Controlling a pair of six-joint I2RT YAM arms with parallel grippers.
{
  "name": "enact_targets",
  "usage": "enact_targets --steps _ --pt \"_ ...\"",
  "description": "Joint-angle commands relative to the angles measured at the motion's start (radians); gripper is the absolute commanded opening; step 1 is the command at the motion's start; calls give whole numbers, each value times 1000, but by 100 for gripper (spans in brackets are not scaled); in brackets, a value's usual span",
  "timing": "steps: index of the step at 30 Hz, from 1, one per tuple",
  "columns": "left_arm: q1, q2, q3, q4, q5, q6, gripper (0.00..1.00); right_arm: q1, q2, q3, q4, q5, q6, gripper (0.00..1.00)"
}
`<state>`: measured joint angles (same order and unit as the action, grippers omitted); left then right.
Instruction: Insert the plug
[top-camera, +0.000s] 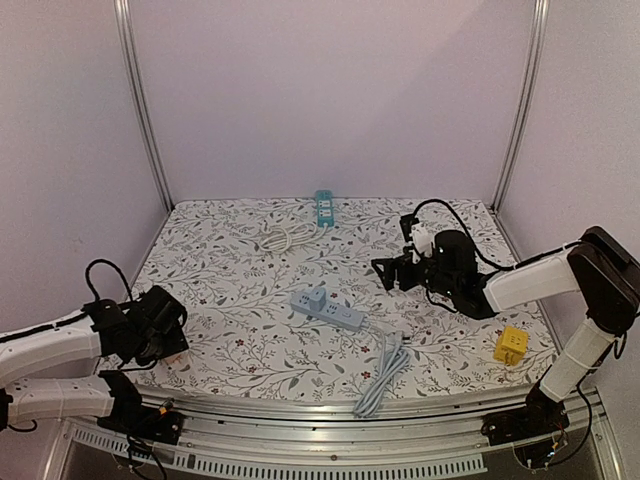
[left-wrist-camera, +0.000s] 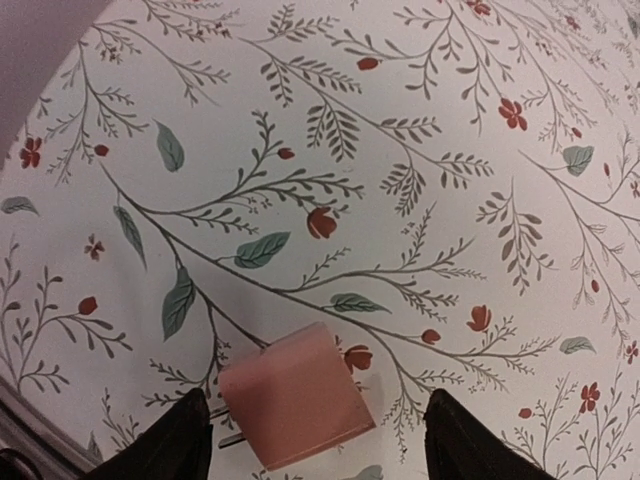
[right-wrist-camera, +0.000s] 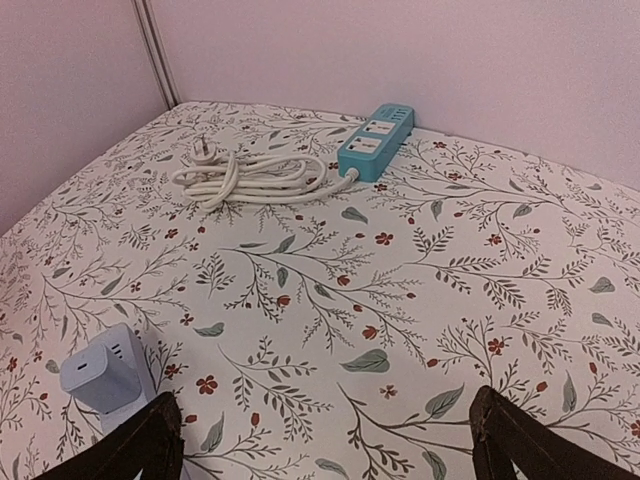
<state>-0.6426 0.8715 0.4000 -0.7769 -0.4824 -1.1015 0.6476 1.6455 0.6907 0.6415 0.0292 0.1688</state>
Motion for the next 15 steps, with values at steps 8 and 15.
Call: enact_targets --steps 8,15 --pt "62 64 3 21 78 -24 74 -1 8 -63 53 26 -30 99" --pt "80 196 36 120 113 15 55 -1 7 -80 72 27 -39 99"
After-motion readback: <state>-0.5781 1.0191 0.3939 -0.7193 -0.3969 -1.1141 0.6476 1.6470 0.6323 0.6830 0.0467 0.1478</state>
